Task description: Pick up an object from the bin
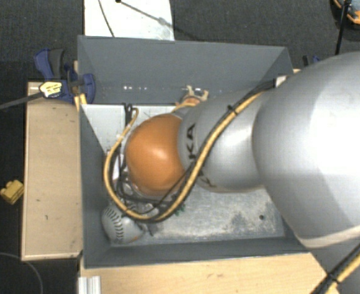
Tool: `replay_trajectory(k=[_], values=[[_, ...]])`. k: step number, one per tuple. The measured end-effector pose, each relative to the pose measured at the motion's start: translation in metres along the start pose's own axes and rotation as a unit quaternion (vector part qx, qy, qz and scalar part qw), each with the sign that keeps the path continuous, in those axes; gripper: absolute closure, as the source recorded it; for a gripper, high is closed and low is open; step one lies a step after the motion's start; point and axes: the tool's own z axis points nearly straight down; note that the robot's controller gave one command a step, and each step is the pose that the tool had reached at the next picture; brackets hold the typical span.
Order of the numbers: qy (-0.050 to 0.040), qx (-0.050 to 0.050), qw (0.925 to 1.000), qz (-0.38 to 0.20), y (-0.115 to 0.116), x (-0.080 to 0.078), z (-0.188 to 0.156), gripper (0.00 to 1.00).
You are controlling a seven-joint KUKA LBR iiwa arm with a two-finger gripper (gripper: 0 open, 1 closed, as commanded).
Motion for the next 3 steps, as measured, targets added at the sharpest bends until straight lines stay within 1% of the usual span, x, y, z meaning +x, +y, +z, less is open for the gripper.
replay_trajectory(k=[1,2,3], values=[[0.0012,-0.001,1.0,0.001,-0.001,0.0,-0.003,1.0],[0.0077,-0.006,0.9999,0.001,-0.001,0.002,-0.012,1.0],[0.0123,-0.013,0.9998,0.0,0.003,0.004,-0.032,1.0]])
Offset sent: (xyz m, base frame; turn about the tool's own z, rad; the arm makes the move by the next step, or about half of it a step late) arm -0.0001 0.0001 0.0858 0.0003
